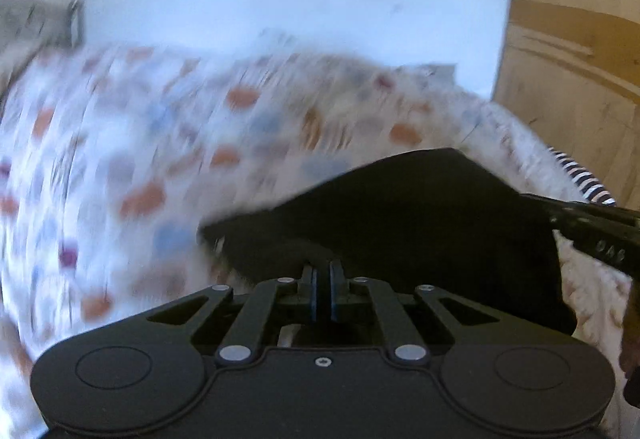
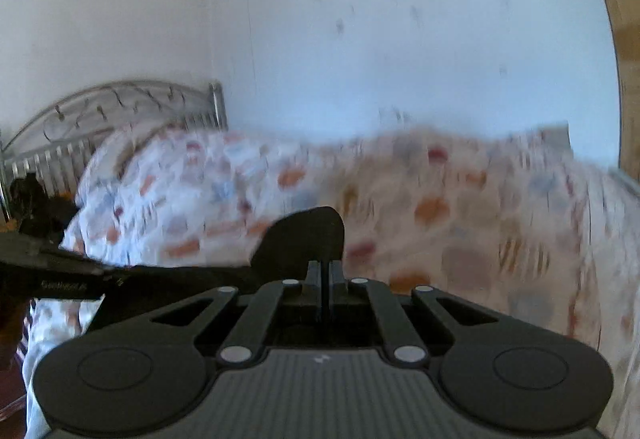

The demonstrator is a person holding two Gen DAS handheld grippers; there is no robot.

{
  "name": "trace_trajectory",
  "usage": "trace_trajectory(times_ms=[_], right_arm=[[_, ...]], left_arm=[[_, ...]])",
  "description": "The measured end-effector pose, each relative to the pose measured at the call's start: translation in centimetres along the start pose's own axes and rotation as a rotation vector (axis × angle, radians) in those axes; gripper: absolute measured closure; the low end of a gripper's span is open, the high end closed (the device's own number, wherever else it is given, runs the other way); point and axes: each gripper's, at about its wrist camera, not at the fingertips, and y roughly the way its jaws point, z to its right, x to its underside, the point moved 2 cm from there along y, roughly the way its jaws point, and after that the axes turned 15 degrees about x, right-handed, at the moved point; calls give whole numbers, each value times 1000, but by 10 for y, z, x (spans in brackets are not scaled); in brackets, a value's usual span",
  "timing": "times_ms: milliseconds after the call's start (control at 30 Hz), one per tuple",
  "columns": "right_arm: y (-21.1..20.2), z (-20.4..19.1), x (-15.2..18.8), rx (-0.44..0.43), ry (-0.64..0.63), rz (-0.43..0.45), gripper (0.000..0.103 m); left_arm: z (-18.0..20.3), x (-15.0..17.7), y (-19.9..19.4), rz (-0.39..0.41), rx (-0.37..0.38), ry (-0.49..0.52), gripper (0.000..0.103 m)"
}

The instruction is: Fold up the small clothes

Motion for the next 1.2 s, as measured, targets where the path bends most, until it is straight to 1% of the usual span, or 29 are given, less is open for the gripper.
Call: trace_trajectory(times_ms=[67, 167, 200, 233, 267, 300, 333, 367, 400, 433, 467, 500, 533, 567, 600, 633, 667, 700, 733, 767, 833, 867, 1000, 1200], right_arm=[[6, 7, 12, 34, 20, -51, 100], [18, 24, 23, 67, 82, -132, 99], [23, 29, 26, 77, 99, -157, 98], [27, 34, 29, 81, 112, -181, 95], [29, 37, 31, 95, 119, -190, 93], [30, 38, 32, 108, 117, -195, 89], [31, 38, 34, 115, 111, -196, 82], [30, 39, 35, 123, 105, -193, 78], [28, 39, 35, 130, 97, -191, 70], [27, 38, 34, 134, 92, -190, 59], [24, 39, 34, 142, 90, -188, 56], [21, 38, 32, 144, 88, -181, 51], [15, 37, 31, 145, 86, -171, 43], [8, 36, 29, 146, 81, -158, 38], [2, 35, 26, 148, 74, -144, 32], [-7, 33, 23, 148, 64, -123, 27], [-17, 30, 22, 144, 52, -101, 24], [-27, 27, 20, 140, 40, -81, 18], [-36, 24, 18, 138, 30, -64, 12], [-47, 20, 17, 135, 20, -42, 10], [-68, 13, 15, 124, 6, -6, 2], [-78, 10, 14, 119, 1, 10, 0], [-122, -5, 20, 103, -30, 57, 0], [-180, -20, 40, 105, -36, 95, 0]], left_arm=[[-11, 14, -5, 4, -19, -40, 98], [-23, 22, -8, 10, -15, -114, 97], [-25, 23, -10, 8, -16, -130, 97], [-25, 25, -9, 6, -18, -139, 95], [-25, 26, -11, 6, -19, -148, 90], [-24, 27, -13, 2, -21, -159, 86], [-25, 29, -14, -6, -29, -177, 78], [-26, 31, -16, -12, -32, -197, 69], [-26, 32, -18, -20, -31, -215, 59], [-26, 35, -20, -25, -32, -227, 54], [-25, 37, -23, -28, -40, -235, 45], [-23, 39, -28, -29, -55, -238, 41], [-20, 41, -33, -25, -67, -234, 36], [-17, 41, -38, -21, -75, -228, 31], [-14, 42, -44, -16, -82, -223, 23], [-11, 42, -50, -8, -92, -218, 19], [-7, 42, -56, 5, -103, -211, 13], [-3, 41, -64, 20, -114, -201, 10], [2, 41, -73, 38, -128, -187, 4], [7, 41, -80, 53, -137, -174, 1], [17, 42, -97, 85, -150, -144, 1], [22, 43, -105, 95, -153, -134, 1], [43, 52, -134, 136, -155, -100, 1], [70, 79, -175, 190, -178, -45, 1]])
